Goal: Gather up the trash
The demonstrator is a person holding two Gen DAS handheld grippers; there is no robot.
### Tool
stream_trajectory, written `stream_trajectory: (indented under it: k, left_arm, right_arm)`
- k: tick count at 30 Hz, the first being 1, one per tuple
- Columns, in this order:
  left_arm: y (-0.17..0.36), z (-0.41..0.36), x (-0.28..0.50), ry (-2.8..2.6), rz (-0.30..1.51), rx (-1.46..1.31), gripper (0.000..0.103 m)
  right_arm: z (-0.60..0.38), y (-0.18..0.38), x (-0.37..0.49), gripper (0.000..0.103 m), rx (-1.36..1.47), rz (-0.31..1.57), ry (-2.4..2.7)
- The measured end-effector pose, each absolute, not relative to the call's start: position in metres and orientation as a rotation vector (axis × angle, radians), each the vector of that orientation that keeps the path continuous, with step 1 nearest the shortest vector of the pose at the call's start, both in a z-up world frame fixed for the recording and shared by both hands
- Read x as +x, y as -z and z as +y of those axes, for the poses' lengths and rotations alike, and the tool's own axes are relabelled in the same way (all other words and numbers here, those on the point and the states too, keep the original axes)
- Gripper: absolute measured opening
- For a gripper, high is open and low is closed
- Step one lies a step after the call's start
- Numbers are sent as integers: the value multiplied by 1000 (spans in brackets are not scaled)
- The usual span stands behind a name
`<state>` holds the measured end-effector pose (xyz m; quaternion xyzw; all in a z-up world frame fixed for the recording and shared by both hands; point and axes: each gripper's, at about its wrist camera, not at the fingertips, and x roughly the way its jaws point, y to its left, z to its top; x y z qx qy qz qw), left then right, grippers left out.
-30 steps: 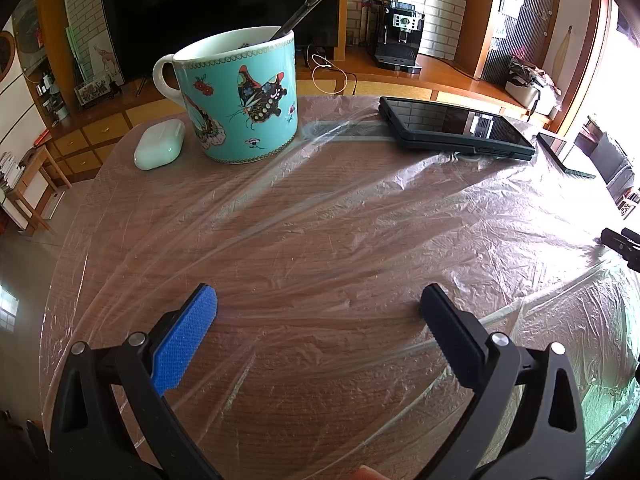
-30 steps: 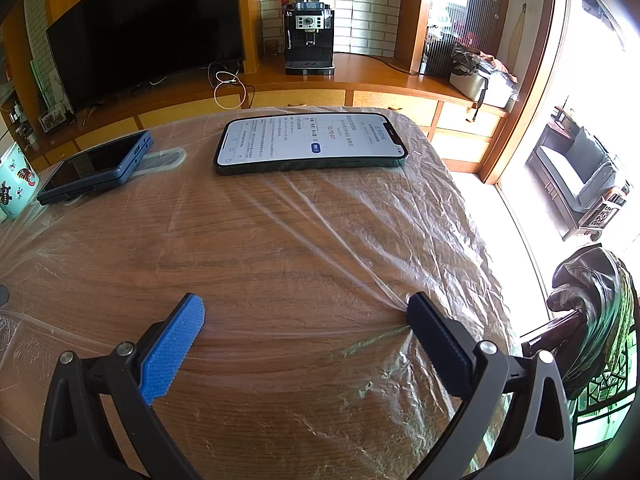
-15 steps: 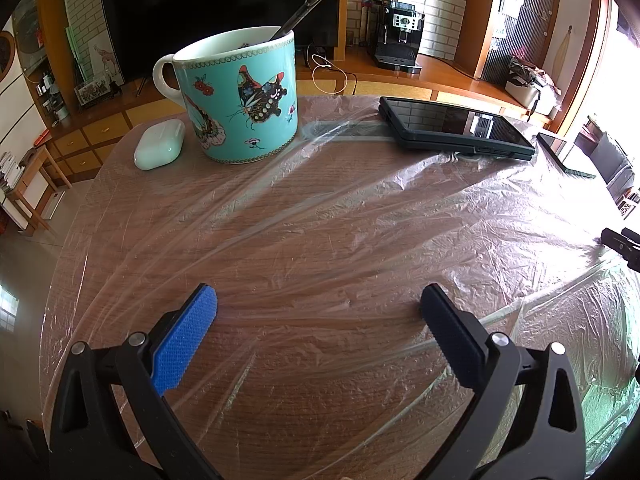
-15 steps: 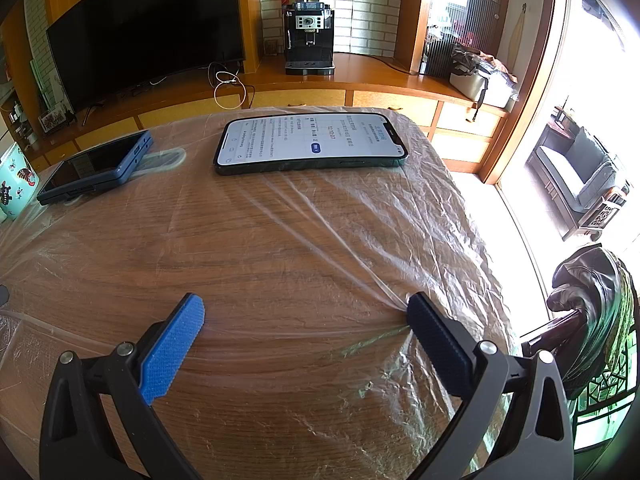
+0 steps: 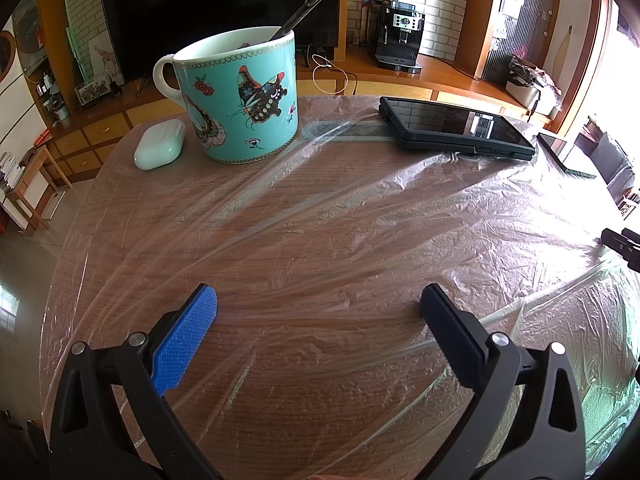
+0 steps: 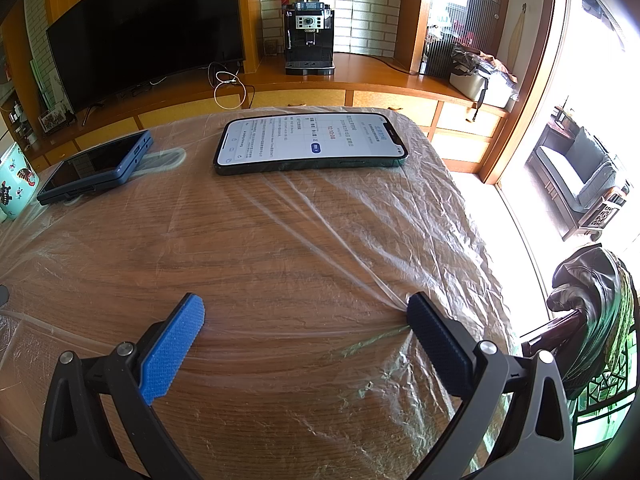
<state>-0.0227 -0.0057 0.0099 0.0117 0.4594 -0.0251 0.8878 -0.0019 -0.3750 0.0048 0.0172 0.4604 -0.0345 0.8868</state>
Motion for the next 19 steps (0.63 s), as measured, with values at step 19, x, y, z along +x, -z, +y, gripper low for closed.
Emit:
stream_trajectory:
  k: [19]
  left_arm:
    - [-9, -5, -20, 52, 955, 23, 102]
  right_arm:
    - [-375, -5, -2, 99, 36, 957, 72]
